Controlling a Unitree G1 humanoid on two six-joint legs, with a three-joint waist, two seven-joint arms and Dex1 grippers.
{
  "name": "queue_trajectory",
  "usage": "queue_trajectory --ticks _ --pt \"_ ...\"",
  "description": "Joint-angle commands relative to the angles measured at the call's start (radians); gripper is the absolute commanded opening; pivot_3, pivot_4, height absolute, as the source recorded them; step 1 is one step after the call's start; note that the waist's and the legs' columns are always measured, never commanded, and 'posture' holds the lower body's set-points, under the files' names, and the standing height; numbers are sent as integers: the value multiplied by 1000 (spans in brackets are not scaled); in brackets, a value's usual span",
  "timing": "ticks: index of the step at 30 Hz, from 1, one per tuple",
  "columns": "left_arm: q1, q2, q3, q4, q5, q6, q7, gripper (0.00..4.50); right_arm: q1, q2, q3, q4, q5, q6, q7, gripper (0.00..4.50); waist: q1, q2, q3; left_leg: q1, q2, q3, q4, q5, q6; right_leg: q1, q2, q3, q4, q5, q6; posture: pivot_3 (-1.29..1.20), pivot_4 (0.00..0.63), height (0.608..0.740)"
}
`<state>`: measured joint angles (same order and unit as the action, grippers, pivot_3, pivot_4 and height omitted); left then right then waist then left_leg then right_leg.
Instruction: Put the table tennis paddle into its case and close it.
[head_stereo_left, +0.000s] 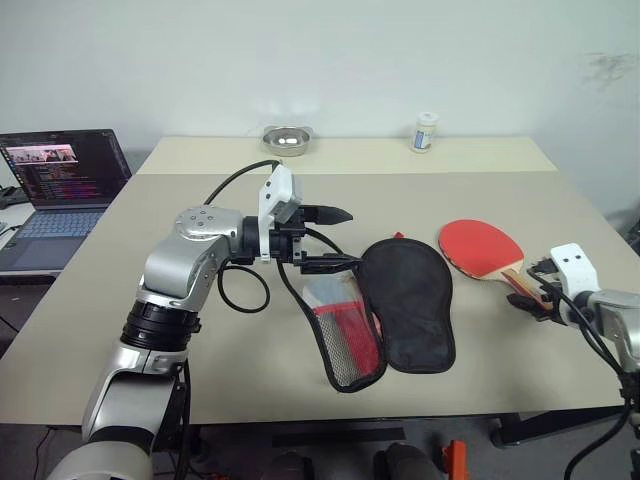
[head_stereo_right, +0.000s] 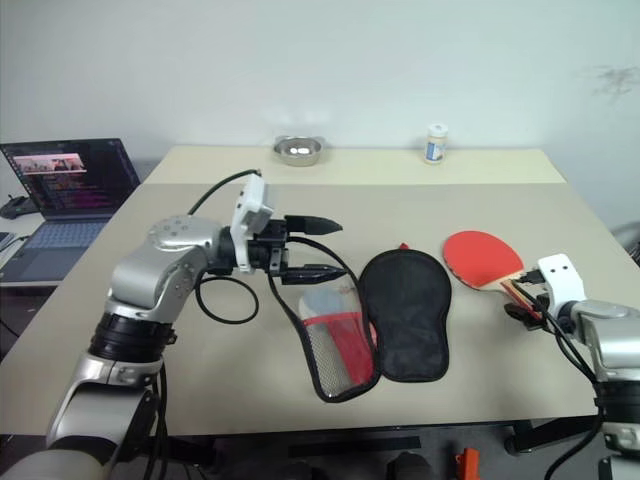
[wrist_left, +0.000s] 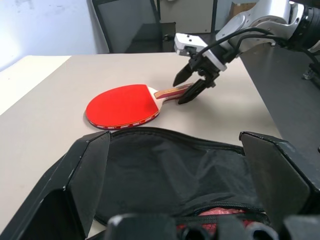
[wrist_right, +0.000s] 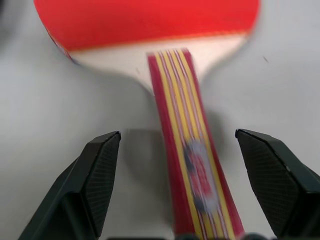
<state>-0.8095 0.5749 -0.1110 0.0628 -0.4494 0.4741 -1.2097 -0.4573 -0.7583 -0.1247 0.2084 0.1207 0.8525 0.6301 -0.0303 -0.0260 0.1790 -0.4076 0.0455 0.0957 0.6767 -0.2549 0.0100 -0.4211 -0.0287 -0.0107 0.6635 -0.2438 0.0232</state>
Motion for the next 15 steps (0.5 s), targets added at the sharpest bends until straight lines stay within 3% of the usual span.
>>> queue_trajectory --ticks 1,4,7,15 --pt "-13 7 23 -21 2 -18 5 4500 -57 7 39 90 -31 -90 -5 4011 -1 0 0 0 0 0 0 0 0 0 0 0 0 0 0 0 150 740" --pt "-12 8 26 -19 2 -18 6 4500 -91 19 66 173 -50 -145 -11 4011 -2 -1 0 0 0 0 0 0 0 0 0 0 0 0 0 0 150 740" --pt "-10 12 29 -14 3 -20 4 4500 -117 35 66 223 -56 -164 -34 3471 -3 -1 -1 2 0 0 0 0 0 1 0 0 1 0 0 0 150 740" --pt "-13 16 34 -3 7 -24 7 4500 -120 69 26 223 -39 -130 -118 1102 -2 -3 -1 8 0 1 0 0 0 8 0 1 1 1 0 0 150 740"
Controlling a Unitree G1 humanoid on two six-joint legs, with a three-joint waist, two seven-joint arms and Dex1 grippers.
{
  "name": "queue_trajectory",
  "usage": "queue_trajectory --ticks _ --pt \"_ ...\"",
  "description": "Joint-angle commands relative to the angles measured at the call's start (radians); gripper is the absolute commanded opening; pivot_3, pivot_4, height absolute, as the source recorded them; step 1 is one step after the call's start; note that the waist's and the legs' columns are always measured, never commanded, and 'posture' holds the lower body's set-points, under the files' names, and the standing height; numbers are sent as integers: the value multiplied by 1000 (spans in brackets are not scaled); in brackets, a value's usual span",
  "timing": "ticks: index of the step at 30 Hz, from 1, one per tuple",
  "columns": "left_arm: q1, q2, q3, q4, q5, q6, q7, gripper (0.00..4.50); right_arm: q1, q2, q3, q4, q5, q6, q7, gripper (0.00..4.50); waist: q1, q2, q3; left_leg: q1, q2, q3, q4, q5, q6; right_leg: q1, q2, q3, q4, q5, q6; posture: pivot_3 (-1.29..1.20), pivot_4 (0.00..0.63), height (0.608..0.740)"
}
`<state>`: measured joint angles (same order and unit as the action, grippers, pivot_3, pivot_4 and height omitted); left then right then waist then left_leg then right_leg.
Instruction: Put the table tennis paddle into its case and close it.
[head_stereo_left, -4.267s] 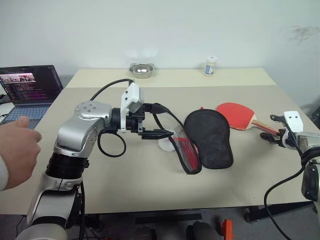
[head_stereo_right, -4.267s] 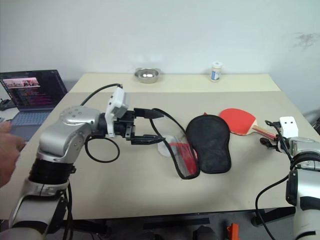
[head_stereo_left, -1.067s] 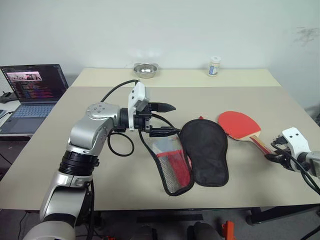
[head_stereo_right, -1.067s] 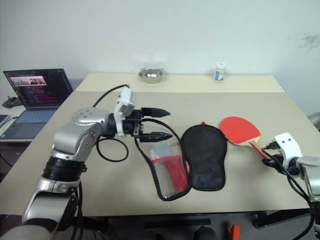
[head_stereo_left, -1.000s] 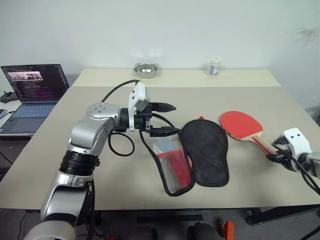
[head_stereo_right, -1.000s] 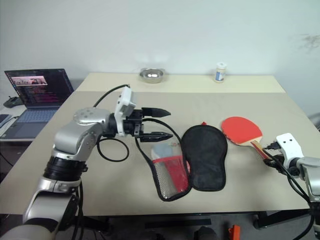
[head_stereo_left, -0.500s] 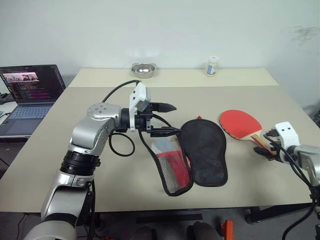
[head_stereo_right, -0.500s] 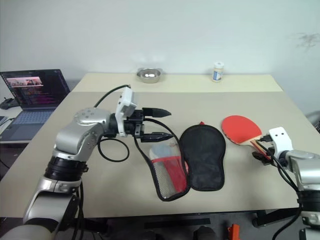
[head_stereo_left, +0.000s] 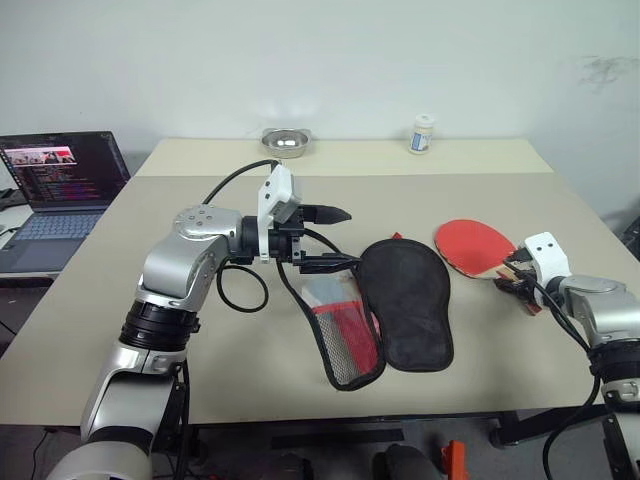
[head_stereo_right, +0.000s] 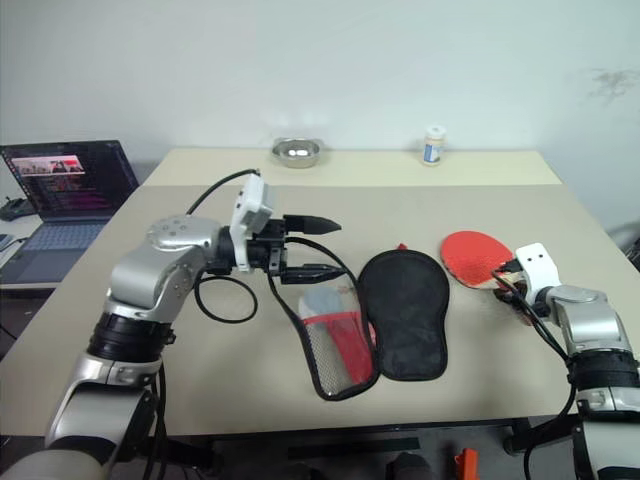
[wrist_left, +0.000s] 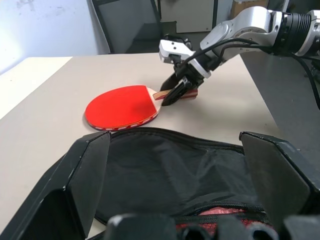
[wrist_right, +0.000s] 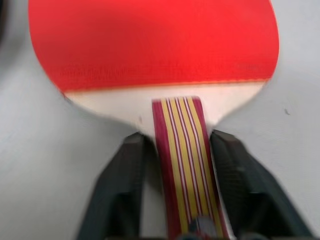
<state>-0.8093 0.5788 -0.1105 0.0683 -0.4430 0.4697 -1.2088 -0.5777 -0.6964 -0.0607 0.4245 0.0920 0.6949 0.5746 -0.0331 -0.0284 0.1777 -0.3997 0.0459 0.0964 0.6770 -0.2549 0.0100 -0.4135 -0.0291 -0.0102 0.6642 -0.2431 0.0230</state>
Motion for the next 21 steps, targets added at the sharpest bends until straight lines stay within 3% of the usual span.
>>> queue_trajectory --ticks 1,7,14,21 --pt "-14 11 33 -8 1 -20 7 4500 1 8 -45 3 -10 31 -76 1102 1 -1 0 0 0 0 0 0 0 0 0 0 0 0 0 0 150 740" --pt "-26 12 34 11 4 -26 4 4500 -6 -3 -130 -89 23 106 -139 1103 4 0 0 -1 0 0 0 0 0 0 -1 0 0 0 0 0 150 740" --pt "-46 34 43 69 21 -63 -15 4500 17 -6 -211 -484 119 396 -137 1103 2 2 1 -12 0 0 -1 0 0 -13 0 0 0 3 -4 0 150 740" --pt "-23 138 62 114 15 -114 -156 4500 36 214 -267 -998 221 853 -226 1102 2 2 1 -17 2 -2 -1 0 0 -17 2 -2 1 2 -5 0 150 740"
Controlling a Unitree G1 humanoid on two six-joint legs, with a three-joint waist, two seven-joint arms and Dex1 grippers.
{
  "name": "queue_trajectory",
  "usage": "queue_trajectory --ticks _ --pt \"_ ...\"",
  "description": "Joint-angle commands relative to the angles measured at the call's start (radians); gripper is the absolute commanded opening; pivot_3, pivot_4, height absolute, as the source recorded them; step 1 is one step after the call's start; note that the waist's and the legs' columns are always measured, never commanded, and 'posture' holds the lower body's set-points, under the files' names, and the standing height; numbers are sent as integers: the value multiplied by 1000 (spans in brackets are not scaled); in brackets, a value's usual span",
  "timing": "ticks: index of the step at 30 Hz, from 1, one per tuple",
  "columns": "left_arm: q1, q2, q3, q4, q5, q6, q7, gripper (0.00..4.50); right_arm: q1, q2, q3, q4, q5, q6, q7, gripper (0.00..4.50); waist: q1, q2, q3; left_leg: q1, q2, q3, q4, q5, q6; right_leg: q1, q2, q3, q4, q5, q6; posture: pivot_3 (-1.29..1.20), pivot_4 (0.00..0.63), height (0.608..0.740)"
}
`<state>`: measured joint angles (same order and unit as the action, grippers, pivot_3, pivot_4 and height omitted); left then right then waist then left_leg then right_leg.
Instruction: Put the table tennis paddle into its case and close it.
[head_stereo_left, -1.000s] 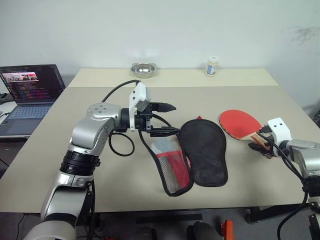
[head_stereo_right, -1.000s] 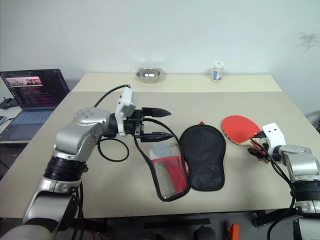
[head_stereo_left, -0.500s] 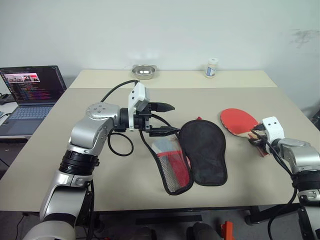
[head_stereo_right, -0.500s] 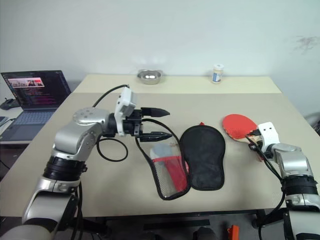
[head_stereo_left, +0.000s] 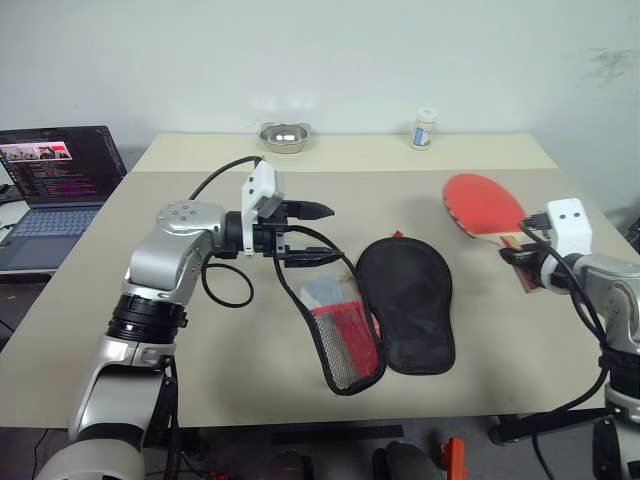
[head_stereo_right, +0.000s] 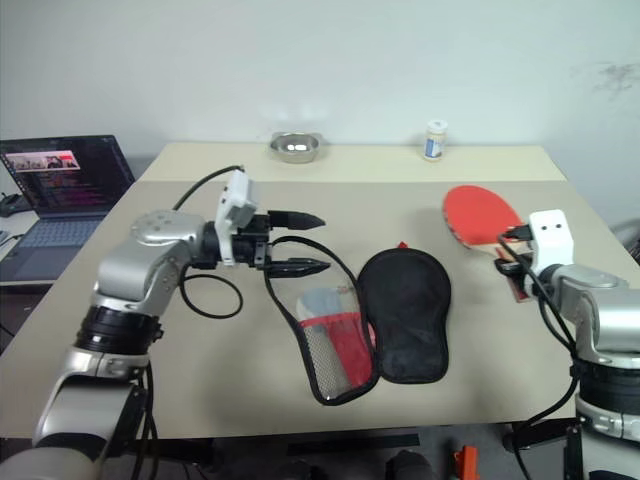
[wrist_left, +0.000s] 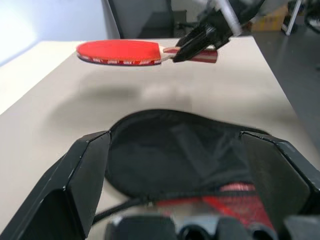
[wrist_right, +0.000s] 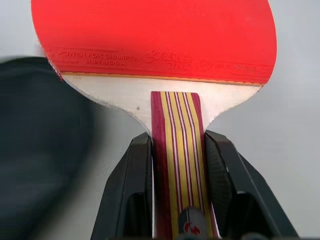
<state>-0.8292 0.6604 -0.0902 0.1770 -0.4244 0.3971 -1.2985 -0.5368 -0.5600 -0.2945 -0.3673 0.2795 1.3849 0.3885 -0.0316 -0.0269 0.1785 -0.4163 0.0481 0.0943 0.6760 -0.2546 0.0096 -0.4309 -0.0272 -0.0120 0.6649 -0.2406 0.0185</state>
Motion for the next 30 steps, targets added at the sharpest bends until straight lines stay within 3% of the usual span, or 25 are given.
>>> queue_trajectory --ticks 1,6,12,22,30 --pt "2 77 43 10 -2 -48 -87 4500 4 119 -34 -261 40 204 -55 1102 0 0 0 0 0 0 0 0 0 0 0 0 0 0 0 0 150 740" --pt "44 175 17 30 63 -127 -157 4500 85 292 -5 -405 61 230 -142 1102 3 0 0 -1 -1 0 0 0 0 -1 -1 0 0 0 0 0 150 740" --pt "80 181 31 -11 64 -126 -147 4500 142 393 66 -424 66 230 -213 1102 7 -1 0 -2 -2 0 1 0 0 -1 -3 -1 0 0 0 0 150 740" --pt "55 150 64 -76 -4 -37 -111 4500 182 407 168 -344 34 187 -252 1102 3 -1 0 -2 -2 0 1 0 0 -1 -2 -1 0 0 0 0 150 740" --pt "43 142 52 -87 -8 -25 -96 4500 201 411 171 -286 -2 115 -274 1102 3 -1 0 -2 -2 -1 1 0 0 -1 -2 -1 0 -1 1 0 150 740"
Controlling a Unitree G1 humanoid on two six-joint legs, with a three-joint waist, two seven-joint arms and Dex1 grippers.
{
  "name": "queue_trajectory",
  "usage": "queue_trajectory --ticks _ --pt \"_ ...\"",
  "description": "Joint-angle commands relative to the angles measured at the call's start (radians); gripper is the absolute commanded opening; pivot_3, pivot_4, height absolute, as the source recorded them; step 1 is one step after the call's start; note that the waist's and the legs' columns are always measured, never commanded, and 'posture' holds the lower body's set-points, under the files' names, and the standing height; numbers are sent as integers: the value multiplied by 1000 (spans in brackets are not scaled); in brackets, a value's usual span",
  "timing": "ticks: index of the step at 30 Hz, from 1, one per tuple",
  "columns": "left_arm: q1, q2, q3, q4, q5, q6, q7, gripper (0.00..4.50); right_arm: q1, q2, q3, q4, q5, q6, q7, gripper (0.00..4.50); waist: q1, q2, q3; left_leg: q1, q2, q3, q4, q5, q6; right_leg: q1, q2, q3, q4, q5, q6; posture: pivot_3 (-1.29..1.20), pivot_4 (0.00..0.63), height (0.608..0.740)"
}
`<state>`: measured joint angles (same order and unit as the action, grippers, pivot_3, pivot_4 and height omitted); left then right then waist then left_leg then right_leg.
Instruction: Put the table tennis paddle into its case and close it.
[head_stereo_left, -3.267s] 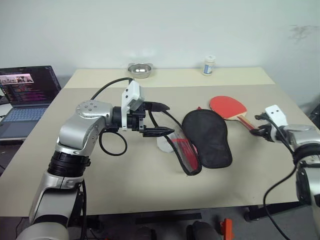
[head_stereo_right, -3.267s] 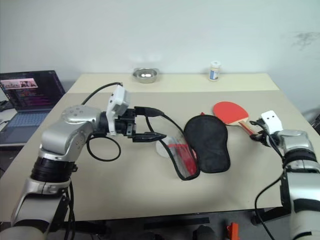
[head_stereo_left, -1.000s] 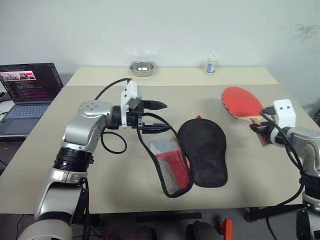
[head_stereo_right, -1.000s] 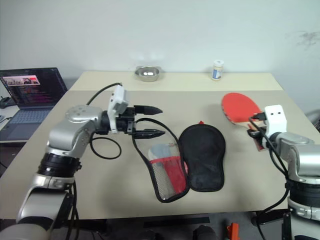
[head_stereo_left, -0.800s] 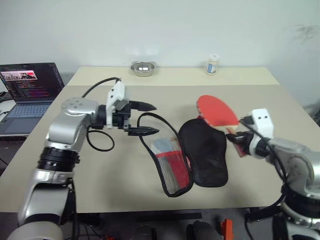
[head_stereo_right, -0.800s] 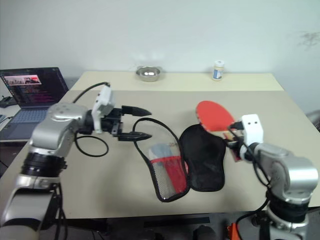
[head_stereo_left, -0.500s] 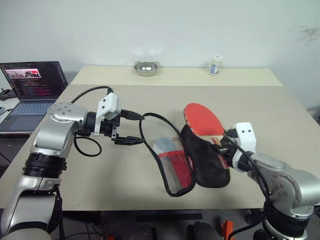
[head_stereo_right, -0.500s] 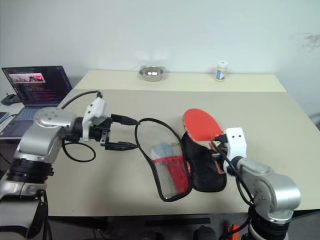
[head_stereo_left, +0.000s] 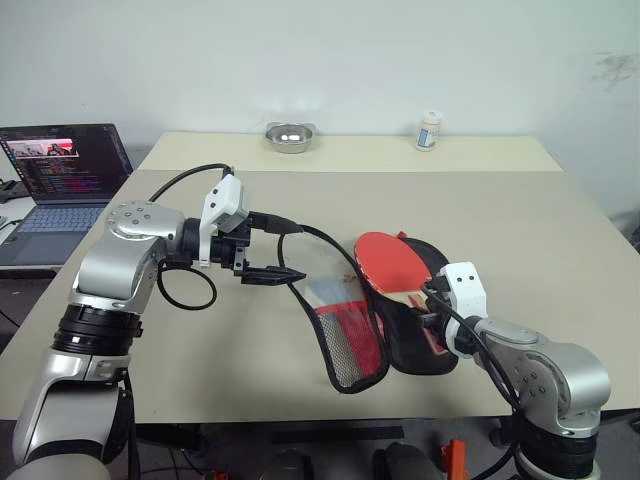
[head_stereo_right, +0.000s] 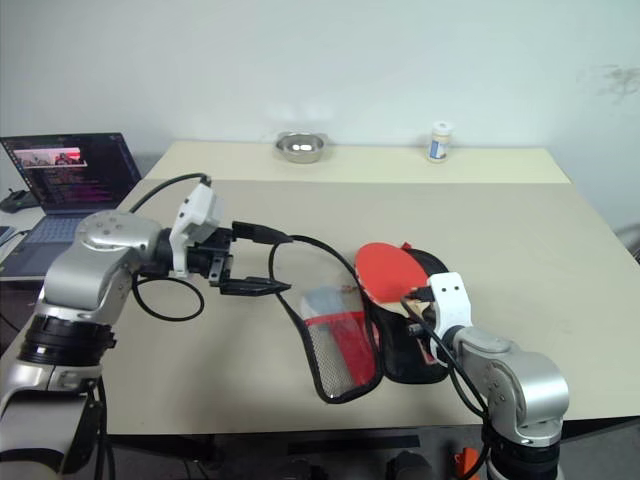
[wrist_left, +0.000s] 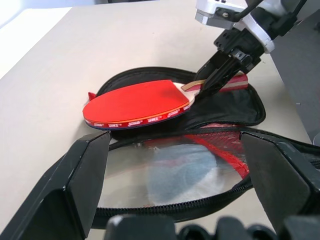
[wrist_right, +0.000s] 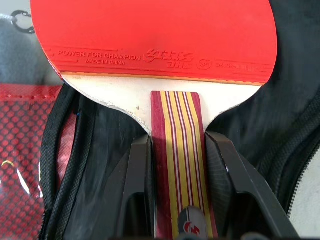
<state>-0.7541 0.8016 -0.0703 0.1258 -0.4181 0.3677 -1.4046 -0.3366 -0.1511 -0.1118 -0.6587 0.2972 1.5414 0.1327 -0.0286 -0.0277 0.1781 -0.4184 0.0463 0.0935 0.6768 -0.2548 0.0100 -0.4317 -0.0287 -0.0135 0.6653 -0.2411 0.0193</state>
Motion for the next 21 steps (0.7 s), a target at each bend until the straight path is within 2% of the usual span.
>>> queue_trajectory --ticks 1,2,4,6,8,12,21 --pt "-35 -2 30 -38 -15 8 14 4500 1 10 -17 8 -24 -51 -25 1102 0 0 0 0 0 0 0 0 0 0 0 0 0 0 0 0 150 740" --pt "-38 -4 29 -40 -15 11 16 4500 1 15 -19 11 -27 -58 -31 1102 0 0 0 0 0 0 0 0 0 0 0 0 0 0 0 0 150 740" --pt "-41 -6 28 -40 -14 14 18 4500 2 21 -20 13 -29 -64 -36 1831 0 0 0 0 0 0 0 0 0 0 0 0 0 0 0 0 150 740" --pt "-43 -10 27 -43 -14 18 22 4500 8 22 -19 13 -30 -70 -39 2356 0 0 0 0 0 0 0 0 0 0 0 0 0 0 0 0 150 740" --pt "-41 -10 27 -42 -15 19 23 4500 17 19 -11 9 -33 -73 -40 3156 -1 0 0 0 0 0 0 0 0 0 0 0 0 0 0 0 150 740" --pt "-38 -10 29 -37 -13 14 21 4500 37 12 3 -4 -34 -70 -36 4467 -1 0 0 0 0 0 0 0 0 0 0 0 0 0 0 0 150 740" --pt "-30 -17 29 -27 -9 -3 21 4500 83 -64 85 0 -53 -138 -23 4467 -1 -1 0 0 0 0 0 0 0 0 0 0 0 0 0 0 150 740"
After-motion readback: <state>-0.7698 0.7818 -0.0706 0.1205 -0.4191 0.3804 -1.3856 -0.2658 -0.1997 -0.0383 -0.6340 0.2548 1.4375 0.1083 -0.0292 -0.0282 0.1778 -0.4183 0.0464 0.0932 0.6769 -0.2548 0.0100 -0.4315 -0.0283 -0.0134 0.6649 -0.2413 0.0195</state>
